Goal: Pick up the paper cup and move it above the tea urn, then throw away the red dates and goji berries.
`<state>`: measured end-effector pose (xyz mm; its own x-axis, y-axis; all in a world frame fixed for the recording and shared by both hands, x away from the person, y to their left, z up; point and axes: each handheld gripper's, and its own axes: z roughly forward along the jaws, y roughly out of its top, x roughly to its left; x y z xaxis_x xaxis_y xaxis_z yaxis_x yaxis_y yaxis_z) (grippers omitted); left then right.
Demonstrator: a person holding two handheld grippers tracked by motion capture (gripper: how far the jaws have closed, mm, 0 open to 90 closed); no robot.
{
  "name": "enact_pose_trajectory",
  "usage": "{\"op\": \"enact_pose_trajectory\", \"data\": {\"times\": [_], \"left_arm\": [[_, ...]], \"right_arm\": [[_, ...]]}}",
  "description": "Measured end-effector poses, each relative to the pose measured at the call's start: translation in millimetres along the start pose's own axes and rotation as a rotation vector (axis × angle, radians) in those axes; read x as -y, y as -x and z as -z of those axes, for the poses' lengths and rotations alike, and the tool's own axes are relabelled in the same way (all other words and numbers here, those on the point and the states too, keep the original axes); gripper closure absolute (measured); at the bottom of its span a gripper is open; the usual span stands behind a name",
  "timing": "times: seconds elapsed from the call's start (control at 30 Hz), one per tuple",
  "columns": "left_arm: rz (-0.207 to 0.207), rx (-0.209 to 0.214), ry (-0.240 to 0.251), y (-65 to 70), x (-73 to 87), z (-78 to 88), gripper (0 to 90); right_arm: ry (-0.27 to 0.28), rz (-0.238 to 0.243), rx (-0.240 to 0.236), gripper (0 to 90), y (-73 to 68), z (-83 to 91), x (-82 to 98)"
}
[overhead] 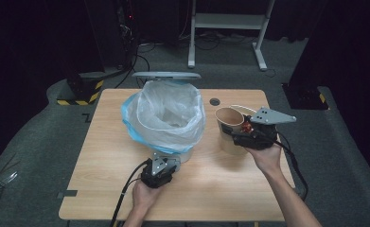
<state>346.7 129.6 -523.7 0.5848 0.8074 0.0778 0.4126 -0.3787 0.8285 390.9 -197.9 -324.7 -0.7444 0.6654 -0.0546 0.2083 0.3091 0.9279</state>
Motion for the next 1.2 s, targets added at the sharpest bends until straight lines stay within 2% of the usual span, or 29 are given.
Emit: {"op": "enact_pose_trajectory", "data": {"times": [0.33, 0.67, 0.8, 1.1, 1.2], "left_arm": [[0.001, 0.0, 0.001, 0.3, 0.0, -0.1, 52.7], [-0.001, -0.001, 0.0, 0.0, 0.0, -0.1, 52.6], [-0.001, -0.001, 0.0, 0.1, 0.0, -0.1, 52.6], [0.002, 0.0, 0.001, -0.1, 0.0, -0.2, 52.6], [0.002, 0.0, 0.001, -0.1, 0.0, -0.1, 52.6]], "right_arm": [[0.024, -0.015, -0.038, 39.2, -1.1, -4.2, -15.0], [0.035, 0.004, -0.067, 39.1, -6.5, -15.5, -32.5], [0.057, -0.022, -0.076, 38.9, -4.6, -20.4, -35.9], [0.082, -0.03, -0.09, 38.7, -6.7, -28.7, -41.0], [0.088, -0.02, -0.09, 38.7, -7.9, -31.2, -41.9]]}}
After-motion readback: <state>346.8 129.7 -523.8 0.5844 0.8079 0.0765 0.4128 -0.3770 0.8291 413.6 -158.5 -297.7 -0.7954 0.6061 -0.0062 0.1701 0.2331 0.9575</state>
